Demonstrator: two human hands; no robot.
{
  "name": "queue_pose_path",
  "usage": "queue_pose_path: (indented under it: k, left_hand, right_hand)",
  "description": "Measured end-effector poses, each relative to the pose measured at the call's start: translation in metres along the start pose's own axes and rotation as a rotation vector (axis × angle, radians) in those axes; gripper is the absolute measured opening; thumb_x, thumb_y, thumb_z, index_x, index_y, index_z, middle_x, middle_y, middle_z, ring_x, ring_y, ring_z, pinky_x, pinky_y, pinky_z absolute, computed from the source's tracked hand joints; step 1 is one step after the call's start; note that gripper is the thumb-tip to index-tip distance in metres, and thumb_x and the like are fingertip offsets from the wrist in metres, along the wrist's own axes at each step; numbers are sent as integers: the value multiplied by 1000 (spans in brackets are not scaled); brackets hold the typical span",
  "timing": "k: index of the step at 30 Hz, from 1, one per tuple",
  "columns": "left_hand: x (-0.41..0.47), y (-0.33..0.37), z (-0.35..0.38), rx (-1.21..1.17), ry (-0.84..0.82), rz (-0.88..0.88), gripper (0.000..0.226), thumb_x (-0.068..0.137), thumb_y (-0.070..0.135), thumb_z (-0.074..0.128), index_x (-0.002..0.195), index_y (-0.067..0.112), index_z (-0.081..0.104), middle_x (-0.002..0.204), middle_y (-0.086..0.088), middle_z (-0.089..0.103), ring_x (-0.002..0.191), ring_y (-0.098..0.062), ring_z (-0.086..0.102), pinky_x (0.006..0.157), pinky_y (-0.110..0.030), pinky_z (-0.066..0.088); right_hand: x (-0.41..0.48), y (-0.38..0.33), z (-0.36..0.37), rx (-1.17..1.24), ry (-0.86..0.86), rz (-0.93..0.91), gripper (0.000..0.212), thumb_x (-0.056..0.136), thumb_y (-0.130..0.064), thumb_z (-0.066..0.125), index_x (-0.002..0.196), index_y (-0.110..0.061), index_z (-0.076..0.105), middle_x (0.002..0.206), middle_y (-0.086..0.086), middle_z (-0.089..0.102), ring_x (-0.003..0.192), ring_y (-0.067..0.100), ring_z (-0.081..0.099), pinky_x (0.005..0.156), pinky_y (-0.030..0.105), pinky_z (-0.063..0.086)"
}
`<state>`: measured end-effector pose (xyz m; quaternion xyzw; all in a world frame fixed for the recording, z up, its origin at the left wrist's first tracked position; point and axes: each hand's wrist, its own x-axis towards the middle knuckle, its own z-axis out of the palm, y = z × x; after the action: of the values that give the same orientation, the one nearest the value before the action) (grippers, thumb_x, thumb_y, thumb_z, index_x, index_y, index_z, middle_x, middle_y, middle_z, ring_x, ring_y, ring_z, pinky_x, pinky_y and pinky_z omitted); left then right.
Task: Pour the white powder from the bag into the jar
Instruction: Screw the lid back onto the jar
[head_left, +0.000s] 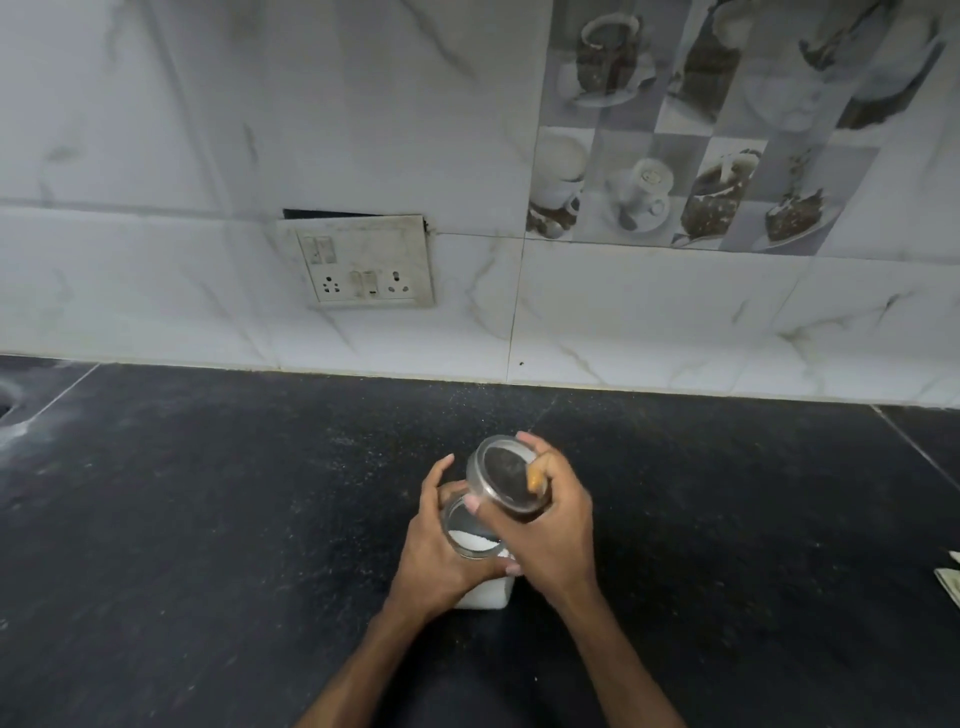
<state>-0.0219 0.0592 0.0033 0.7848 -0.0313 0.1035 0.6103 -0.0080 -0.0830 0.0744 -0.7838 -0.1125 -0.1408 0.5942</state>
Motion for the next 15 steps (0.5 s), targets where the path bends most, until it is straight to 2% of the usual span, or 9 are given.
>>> queue_pose_path:
  k: [2,4,7,9,15]
  left_hand:
    - [3,-4,-2,4,-56,9,130,52,47,96,152,40,13,130,27,60,119,2,61,95,-9,46]
    - [5,-8,-5,-1,-100,7,129,59,46,94,154,40,7,130,25,61,119,1,62,95,-9,45]
    - [6,-16,-8,-14,-149,10,130,62,38,93,155,37,3,130,27,61,119,1,61,97,-8,42]
    - [5,-18,-9,-18,-153,28,132,58,36,96,154,39,5,132,25,60,121,0,60,99,-9,41]
    - [1,-17,-5,-21,-40,68,122,55,31,96,148,40,18,129,20,57,118,-7,62,98,-13,44]
  right_hand:
    - [-9,5,11,-58,-81,-22,57,58,-39,87,108,-29,62,124,-16,63,111,-2,62,88,19,54]
    - [-14,12,18,-134,-151,-49,64,59,-37,87,118,-30,62,128,-14,60,114,-2,60,93,21,52]
    - [-15,20,21,-210,-208,-57,61,61,-40,87,115,-25,65,131,-16,56,117,-1,57,94,21,51]
    - [-14,23,21,-245,-222,-58,54,61,-43,87,106,-23,64,131,-20,53,118,-1,56,94,22,50]
    - [-13,32,19,-283,-287,-57,58,60,-51,87,105,-27,61,131,-22,50,121,1,53,94,22,49]
